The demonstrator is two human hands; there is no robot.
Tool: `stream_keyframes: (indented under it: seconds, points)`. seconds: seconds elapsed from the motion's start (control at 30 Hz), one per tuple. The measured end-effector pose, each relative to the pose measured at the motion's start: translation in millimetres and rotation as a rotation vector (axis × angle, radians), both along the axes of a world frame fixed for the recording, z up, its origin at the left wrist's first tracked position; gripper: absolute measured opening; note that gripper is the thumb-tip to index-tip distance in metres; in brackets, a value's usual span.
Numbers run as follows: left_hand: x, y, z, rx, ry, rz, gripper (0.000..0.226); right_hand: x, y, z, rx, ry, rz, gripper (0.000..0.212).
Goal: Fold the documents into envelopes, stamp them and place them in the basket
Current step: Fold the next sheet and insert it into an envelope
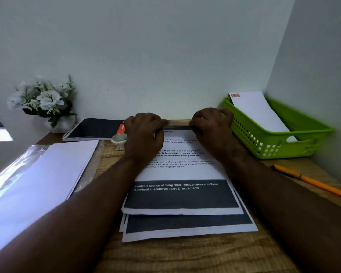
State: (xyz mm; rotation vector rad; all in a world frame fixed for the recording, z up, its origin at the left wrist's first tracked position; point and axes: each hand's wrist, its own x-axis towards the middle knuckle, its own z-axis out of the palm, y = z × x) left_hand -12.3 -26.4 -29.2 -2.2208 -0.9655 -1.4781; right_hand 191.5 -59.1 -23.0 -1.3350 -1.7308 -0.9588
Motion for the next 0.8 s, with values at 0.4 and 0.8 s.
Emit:
stream_keyframes:
  seconds: [0.4, 0.8]
  points:
    - [8, -10, -2, -0.644, 0.382, -0.077, 0.034, -6, -14, 2, -0.9, 0.097, 0.319, 0.012]
    - [24, 2, -6, -0.621, 0.501, 0.033, 0.03, -19, 10, -13, -0.752, 0.06, 0.275, 0.028]
